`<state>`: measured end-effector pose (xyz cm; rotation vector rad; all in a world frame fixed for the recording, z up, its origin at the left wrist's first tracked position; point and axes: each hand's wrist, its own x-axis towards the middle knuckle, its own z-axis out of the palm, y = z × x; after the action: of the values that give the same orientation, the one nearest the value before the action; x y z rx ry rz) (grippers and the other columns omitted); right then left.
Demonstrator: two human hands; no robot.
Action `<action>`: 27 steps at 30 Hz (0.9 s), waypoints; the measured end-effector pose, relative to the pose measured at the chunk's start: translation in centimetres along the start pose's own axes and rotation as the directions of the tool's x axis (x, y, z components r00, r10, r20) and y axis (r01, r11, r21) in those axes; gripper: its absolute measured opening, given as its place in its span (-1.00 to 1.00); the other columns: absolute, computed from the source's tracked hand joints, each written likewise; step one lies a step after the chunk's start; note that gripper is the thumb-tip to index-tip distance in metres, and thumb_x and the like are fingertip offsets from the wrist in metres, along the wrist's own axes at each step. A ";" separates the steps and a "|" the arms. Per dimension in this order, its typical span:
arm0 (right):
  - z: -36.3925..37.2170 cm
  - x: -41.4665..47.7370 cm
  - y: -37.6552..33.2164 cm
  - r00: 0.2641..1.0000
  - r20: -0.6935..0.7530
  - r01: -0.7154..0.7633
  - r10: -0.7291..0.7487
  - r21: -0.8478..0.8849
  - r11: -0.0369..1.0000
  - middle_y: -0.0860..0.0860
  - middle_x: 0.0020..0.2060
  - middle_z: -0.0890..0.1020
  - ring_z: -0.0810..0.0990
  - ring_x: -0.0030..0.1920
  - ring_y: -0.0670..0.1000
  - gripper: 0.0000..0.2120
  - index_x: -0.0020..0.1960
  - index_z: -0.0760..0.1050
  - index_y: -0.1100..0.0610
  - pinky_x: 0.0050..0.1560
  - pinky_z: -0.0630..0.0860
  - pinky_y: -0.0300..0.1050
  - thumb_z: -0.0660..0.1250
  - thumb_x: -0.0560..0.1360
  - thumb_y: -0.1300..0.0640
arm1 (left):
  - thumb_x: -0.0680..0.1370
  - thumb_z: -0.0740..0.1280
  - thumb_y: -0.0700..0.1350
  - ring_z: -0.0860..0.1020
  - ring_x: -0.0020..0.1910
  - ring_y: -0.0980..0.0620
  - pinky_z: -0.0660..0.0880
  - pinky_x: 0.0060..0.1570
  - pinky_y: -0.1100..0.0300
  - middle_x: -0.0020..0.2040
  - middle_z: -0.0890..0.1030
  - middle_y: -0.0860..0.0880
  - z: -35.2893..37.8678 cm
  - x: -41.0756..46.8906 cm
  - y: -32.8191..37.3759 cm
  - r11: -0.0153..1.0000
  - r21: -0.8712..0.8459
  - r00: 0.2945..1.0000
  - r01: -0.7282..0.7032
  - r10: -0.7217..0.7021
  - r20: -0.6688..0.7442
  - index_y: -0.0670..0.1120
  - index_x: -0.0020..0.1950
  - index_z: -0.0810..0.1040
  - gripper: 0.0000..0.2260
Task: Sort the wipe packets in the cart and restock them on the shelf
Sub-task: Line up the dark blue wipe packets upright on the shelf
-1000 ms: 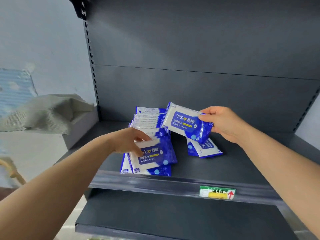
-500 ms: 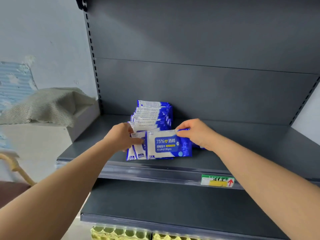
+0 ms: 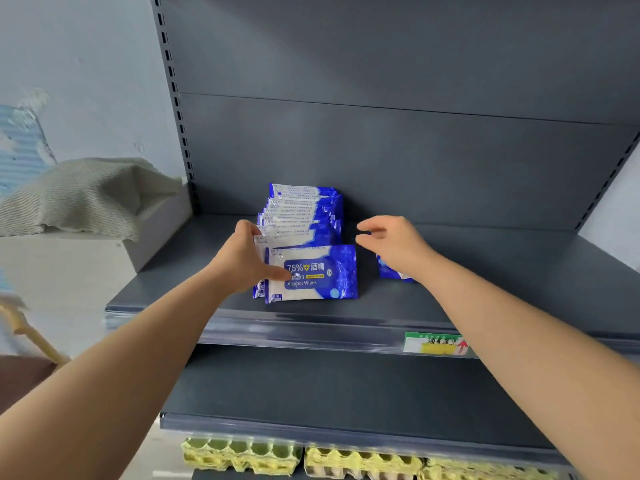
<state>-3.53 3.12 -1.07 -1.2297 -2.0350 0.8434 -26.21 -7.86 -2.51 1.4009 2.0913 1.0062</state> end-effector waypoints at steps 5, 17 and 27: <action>-3.2 1.6 4.6 0.975 -0.072 -0.220 0.209 -0.415 0.883 0.14 0.34 0.42 0.42 0.30 0.16 -0.48 0.39 0.34 0.20 0.23 0.40 -0.04 0.36 0.49 0.09 | 0.28 0.60 -0.07 0.54 -0.19 0.12 0.45 -0.37 0.29 0.07 0.51 -0.02 0.1 1.0 -0.1 0.998 0.054 0.999 0.007 -0.009 0.040 -0.02 0.17 0.23 -0.34; -4.7 0.8 1.3 0.973 0.031 -0.206 0.229 0.567 0.797 0.13 -0.02 0.64 0.66 -0.13 0.06 -0.81 0.05 0.46 0.15 -0.12 0.63 0.01 0.28 0.51 0.37 | 0.25 0.59 0.05 0.57 0.01 0.01 0.61 -0.03 0.02 0.23 0.44 -0.04 0.5 1.1 -1.3 0.995 0.090 0.999 -0.041 0.044 -0.031 0.08 0.22 0.27 -0.32; 2.2 -3.0 -0.2 0.921 0.248 -0.389 0.301 0.536 0.749 0.13 -0.09 0.67 0.69 -0.29 0.02 -0.59 0.17 0.42 0.29 -0.31 0.64 -0.15 0.47 0.38 0.38 | 0.37 0.53 -0.01 0.65 -0.17 0.05 0.63 -0.20 0.08 0.05 0.57 -0.01 1.1 -1.1 -0.8 0.974 -0.212 0.997 -0.075 0.072 -0.022 0.02 0.18 0.33 -0.49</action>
<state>-4.20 -0.11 -2.80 -1.2145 -1.4707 1.6365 -25.46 -8.71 -3.89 1.3740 1.8890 1.2327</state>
